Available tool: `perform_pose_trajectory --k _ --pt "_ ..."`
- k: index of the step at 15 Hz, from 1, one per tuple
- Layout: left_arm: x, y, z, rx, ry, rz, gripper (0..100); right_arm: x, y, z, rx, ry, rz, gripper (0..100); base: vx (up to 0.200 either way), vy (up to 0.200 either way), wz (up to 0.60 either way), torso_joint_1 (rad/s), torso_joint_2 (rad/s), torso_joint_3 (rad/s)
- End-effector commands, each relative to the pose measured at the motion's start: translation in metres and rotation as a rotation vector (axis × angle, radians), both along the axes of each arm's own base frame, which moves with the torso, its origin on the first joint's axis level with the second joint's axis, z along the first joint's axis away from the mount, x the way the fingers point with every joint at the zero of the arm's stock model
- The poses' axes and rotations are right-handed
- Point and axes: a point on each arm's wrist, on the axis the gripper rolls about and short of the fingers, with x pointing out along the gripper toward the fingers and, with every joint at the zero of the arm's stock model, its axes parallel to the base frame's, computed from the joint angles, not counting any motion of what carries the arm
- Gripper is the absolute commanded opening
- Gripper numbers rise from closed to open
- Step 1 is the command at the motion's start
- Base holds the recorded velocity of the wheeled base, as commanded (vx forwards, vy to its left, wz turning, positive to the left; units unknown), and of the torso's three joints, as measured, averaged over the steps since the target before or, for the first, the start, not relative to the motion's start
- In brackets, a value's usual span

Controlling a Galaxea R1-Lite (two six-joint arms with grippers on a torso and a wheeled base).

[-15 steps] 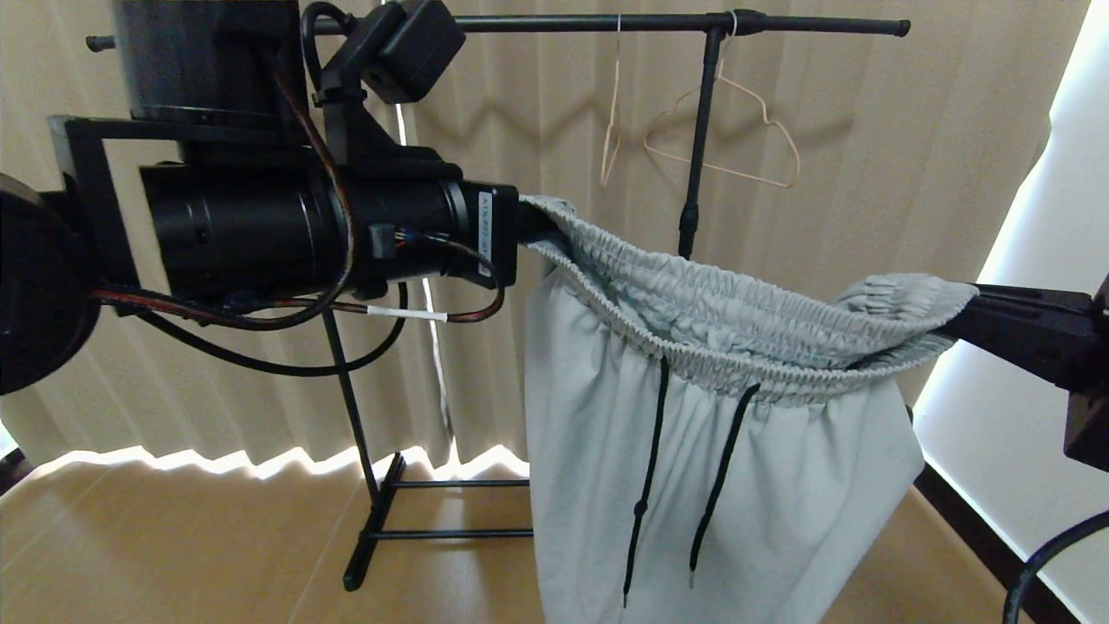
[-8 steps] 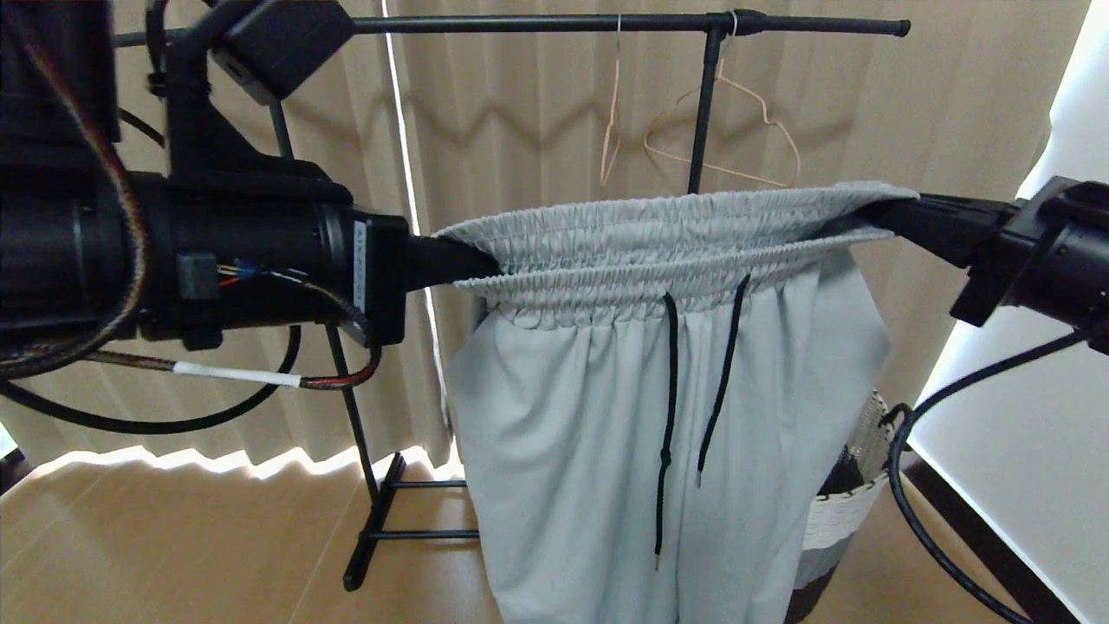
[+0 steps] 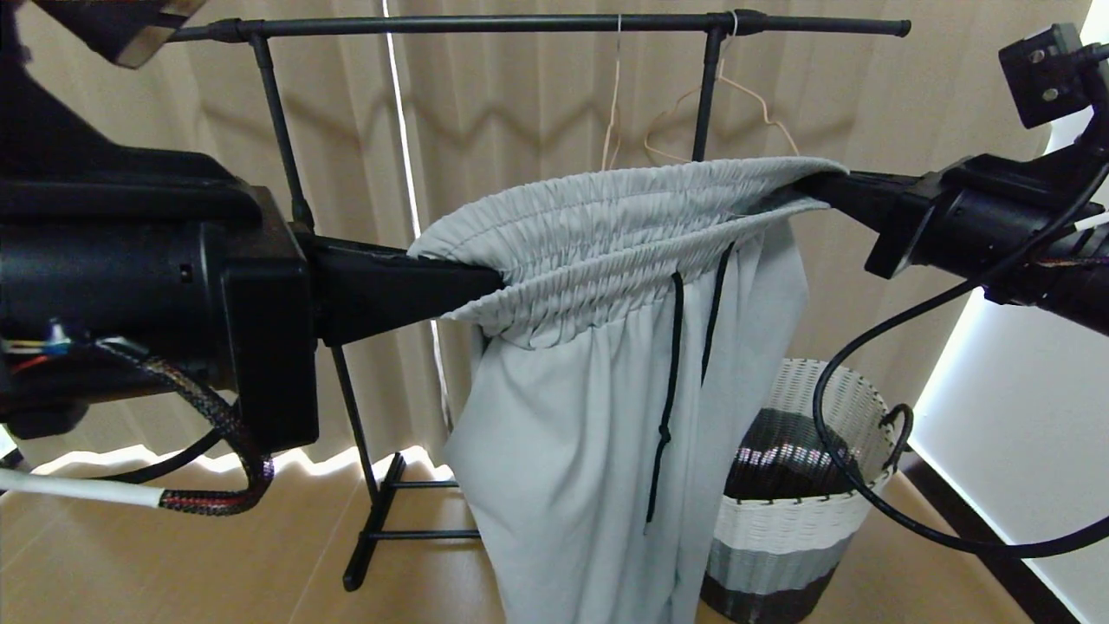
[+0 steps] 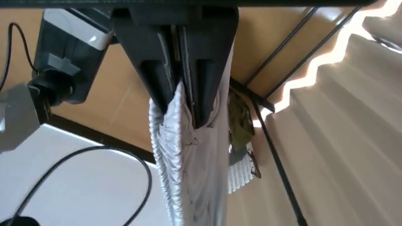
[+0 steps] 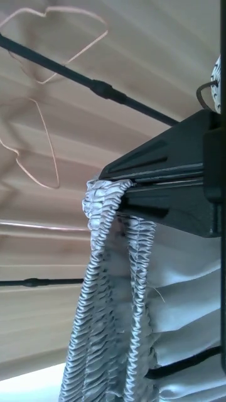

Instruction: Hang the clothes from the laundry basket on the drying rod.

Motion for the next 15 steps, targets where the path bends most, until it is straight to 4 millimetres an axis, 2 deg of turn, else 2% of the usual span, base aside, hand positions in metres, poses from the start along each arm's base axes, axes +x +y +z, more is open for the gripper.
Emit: perform_pose_trajectory --k 1,3,4,7,9,10,11,13,15 --pt "-0.003 0.002 0.0 -0.003 -0.004 0.001 0 0.002 0.001 -0.004 -0.007 0.013 -0.003 0 0.0 0.0 0.0 0.0 0.0 0.0" --pt "0.004 0.0 0.002 -0.022 -0.031 0.02 0 -0.003 -0.003 -0.004 -0.011 0.022 -0.015 0 0.0 0.0 0.0 0.0 0.0 0.0" --pt "0.022 -0.001 0.004 -0.055 -0.065 0.091 0 -0.008 -0.005 0.001 -0.007 0.011 -0.021 0 0.0 0.0 0.0 0.0 0.0 0.0" --pt "0.053 -0.01 0.013 -0.104 -0.131 0.195 0 -0.025 -0.018 0.018 -0.004 0.0 -0.052 0 0.0 0.0 0.0 0.0 0.0 0.0" --pt "0.056 -0.013 0.019 -0.119 -0.142 0.194 0 -0.034 -0.021 0.024 0.0 -0.011 -0.054 0 0.0 0.0 0.0 0.0 0.0 0.0" --pt "0.056 -0.013 0.017 -0.111 -0.135 0.194 0 -0.034 -0.02 0.022 -0.003 -0.003 -0.052 0 0.0 0.0 0.0 0.0 0.0 0.0" --pt "0.058 -0.014 0.001 -0.066 -0.095 0.197 0 -0.036 -0.021 0.01 -0.012 0.032 -0.05 0 0.0 0.0 0.0 0.0 0.0 0.0" --pt "0.059 -0.013 -0.016 -0.018 -0.062 0.246 0 -0.035 -0.019 0.002 -0.02 0.057 -0.044 0 0.0 0.0 0.0 0.0 0.0 0.0" --pt "0.059 -0.012 -0.019 -0.008 -0.059 0.273 0 -0.035 -0.019 0.001 -0.022 0.063 -0.044 0 0.0 0.0 0.0 0.0 0.0 0.0"
